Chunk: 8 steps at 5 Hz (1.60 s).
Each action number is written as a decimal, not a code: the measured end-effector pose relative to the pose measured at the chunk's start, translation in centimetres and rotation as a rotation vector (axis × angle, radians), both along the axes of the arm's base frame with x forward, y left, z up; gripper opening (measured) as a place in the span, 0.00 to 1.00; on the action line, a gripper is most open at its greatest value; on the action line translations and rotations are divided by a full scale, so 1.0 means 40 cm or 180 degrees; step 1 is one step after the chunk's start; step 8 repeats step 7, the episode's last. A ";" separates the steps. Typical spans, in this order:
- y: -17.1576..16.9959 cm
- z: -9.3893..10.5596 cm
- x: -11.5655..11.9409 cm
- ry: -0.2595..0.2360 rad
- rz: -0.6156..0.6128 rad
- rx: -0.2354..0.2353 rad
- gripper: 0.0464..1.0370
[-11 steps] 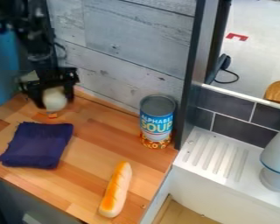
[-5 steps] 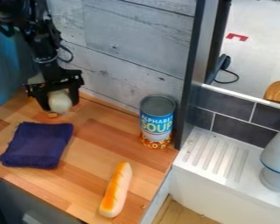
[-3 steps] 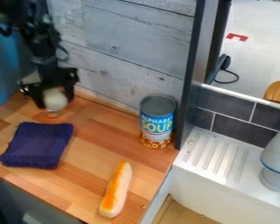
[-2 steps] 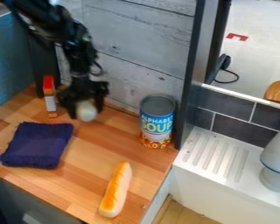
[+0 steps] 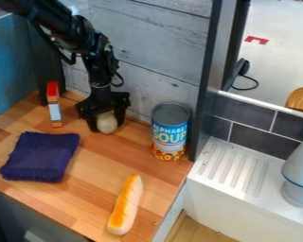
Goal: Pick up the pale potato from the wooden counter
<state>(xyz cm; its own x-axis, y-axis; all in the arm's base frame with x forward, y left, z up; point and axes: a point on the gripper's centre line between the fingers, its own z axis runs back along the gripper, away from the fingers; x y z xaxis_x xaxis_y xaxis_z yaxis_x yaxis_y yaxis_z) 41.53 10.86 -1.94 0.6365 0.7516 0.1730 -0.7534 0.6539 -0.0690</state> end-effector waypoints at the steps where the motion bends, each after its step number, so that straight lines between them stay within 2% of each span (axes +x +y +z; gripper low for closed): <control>1: -0.002 -0.002 -0.008 0.0008 0.0011 -0.0009 0.90; 2: -0.003 -0.009 -0.022 0.0081 0.0040 -0.0008 0.97; 3: -0.004 0.016 -0.024 0.0056 -0.0004 0.0004 0.96; 4: -0.005 0.090 -0.024 -0.0084 -0.0074 0.0006 0.96; 5: -0.004 0.192 -0.061 -0.0247 -0.0121 0.0024 0.96; 6: -0.013 0.285 -0.156 -0.0141 -0.0173 0.0031 0.96; 7: -0.039 0.309 -0.282 0.0041 -0.0169 0.0082 0.96; 8: -0.039 0.309 -0.282 0.0041 -0.0169 0.0082 0.96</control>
